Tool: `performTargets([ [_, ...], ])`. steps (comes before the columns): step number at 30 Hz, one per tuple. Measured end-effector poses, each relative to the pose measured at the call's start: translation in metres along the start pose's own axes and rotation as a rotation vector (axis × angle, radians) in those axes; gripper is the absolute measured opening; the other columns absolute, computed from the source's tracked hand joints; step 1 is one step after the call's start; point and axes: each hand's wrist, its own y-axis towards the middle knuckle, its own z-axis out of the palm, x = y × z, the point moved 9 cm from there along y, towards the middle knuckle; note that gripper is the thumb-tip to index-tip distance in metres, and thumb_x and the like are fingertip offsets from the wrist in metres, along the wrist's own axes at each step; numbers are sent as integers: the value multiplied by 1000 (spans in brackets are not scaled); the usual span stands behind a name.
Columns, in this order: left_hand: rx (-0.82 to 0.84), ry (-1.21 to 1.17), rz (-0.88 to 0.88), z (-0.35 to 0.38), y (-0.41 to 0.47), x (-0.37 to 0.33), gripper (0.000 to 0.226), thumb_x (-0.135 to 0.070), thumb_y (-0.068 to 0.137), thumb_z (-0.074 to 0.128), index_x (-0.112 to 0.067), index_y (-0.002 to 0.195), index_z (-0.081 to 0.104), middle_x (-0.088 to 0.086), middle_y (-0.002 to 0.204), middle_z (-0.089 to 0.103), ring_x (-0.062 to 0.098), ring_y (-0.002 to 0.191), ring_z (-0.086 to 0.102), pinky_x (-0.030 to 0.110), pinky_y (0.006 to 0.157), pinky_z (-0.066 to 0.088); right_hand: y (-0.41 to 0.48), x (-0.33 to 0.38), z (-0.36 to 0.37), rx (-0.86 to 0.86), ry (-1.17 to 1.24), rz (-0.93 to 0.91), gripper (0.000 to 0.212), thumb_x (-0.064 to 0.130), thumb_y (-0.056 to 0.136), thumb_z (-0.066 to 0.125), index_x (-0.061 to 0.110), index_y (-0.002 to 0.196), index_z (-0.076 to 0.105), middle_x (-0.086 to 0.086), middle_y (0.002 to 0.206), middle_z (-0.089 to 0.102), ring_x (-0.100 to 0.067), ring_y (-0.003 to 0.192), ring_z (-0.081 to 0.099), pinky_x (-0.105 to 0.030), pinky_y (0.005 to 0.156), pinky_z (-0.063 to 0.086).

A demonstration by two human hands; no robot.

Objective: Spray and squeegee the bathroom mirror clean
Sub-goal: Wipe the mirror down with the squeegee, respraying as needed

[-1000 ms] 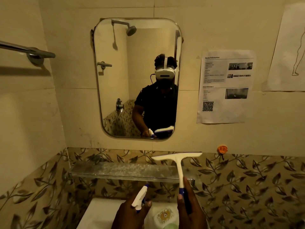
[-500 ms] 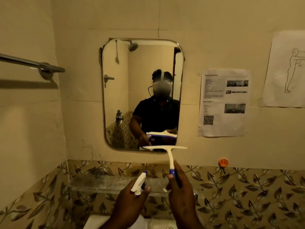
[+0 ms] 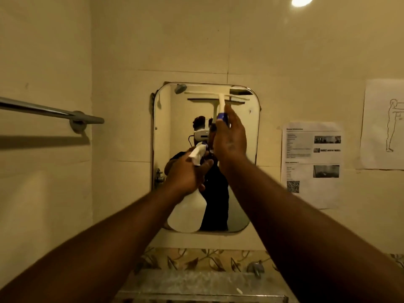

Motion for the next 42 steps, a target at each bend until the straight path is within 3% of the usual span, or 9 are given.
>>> performTargets([
  [4,-3,-32,-56,-10,17,3,53,-39,95,66,-23,143,49,11,90,68,21,60,66,40,66,62,31,23,17,16,-41,-39,47,29,101,46,45,145,38,-11,124,63,-20,84,61,-49,87,59],
  [10,0,-61,-60,-11,16,35,53,-36,96,65,-25,145,48,9,83,66,16,55,64,29,52,56,34,10,22,-5,-148,-95,47,34,99,43,50,143,37,-3,136,60,-29,112,65,-55,95,55],
  [13,0,-98,-88,-7,16,62,59,-35,94,69,-26,147,46,14,94,69,19,58,63,42,58,63,24,-9,19,20,-163,-81,46,36,98,43,54,140,36,-3,141,57,-30,119,62,-55,96,55],
  [16,-5,-71,-150,-3,6,88,65,-39,91,71,-26,149,44,12,98,66,21,62,65,38,57,62,-2,-36,8,32,-233,-113,47,35,101,43,50,145,37,2,136,60,-20,116,63,-46,96,55],
  [20,3,-18,-189,3,-25,110,58,-40,94,67,-31,147,46,5,83,66,20,61,67,25,51,53,-56,-89,-13,38,-274,-35,48,38,105,41,48,151,31,9,121,57,3,88,60,-9,63,47],
  [22,8,-26,-212,6,-40,121,56,-37,95,66,-26,147,46,5,81,65,17,61,65,22,49,50,-90,-114,-23,43,-305,-12,49,39,105,40,48,152,29,17,123,53,15,88,52,-6,65,40],
  [26,15,4,-284,13,-71,148,60,-37,96,65,-25,150,42,7,88,67,14,57,63,19,47,47,-147,-167,-45,47,-366,27,50,40,104,41,53,150,27,26,144,43,9,121,47,-13,88,45],
  [33,39,44,-428,33,-125,201,55,-38,94,67,-23,143,50,4,90,69,15,63,66,21,50,52,-218,-250,-76,47,-392,268,49,40,100,49,55,143,31,19,146,47,-6,132,48,-31,107,46],
  [42,77,30,-426,50,-156,207,55,-38,90,73,-28,140,55,-12,94,67,5,71,66,10,51,46,-262,-289,-105,21,-298,469,45,28,96,60,56,126,42,13,136,54,-24,128,56,-50,103,51],
])
